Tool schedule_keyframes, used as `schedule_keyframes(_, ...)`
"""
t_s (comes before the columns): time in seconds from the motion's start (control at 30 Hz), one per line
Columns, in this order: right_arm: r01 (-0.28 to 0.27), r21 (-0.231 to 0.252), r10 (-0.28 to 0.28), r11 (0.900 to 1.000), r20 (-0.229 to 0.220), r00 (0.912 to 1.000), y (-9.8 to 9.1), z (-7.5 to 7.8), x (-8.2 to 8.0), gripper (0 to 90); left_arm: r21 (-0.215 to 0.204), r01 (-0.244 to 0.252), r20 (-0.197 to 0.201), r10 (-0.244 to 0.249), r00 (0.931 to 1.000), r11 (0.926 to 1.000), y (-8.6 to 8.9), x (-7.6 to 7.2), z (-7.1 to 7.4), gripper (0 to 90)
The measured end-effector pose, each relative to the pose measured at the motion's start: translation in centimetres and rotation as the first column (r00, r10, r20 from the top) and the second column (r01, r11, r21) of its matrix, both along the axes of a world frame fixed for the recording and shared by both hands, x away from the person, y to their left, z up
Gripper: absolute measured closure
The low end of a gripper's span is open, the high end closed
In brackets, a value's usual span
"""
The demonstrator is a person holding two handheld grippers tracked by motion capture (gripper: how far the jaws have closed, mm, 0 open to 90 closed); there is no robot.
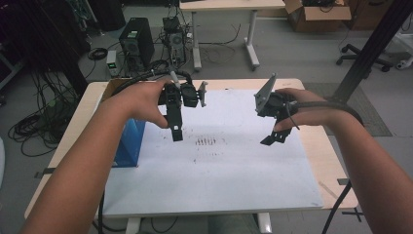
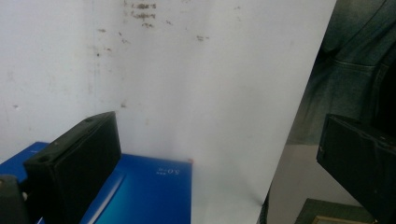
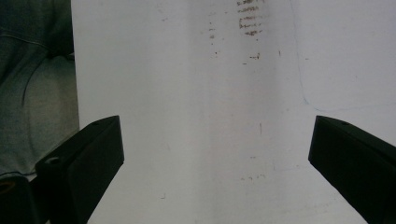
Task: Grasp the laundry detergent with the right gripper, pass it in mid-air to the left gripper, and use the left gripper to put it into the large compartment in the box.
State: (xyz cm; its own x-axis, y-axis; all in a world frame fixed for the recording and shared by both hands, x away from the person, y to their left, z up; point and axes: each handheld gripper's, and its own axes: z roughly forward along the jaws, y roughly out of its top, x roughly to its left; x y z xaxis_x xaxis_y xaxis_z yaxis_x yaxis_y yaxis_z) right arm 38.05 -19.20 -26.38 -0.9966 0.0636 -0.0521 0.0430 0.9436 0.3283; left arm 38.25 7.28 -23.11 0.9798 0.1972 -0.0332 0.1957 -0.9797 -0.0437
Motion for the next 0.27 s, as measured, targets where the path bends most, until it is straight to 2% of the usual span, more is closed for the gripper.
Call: schedule_keyframes(0.27,0.004,0.003,-0.004,1.0000,-0.003,1.0000,-0.16,-0.35,-0.05,3.5,0.000,-0.004,-0.002,0.004,1.0000,1.0000,0.00,-0.12,-0.02,0.3)
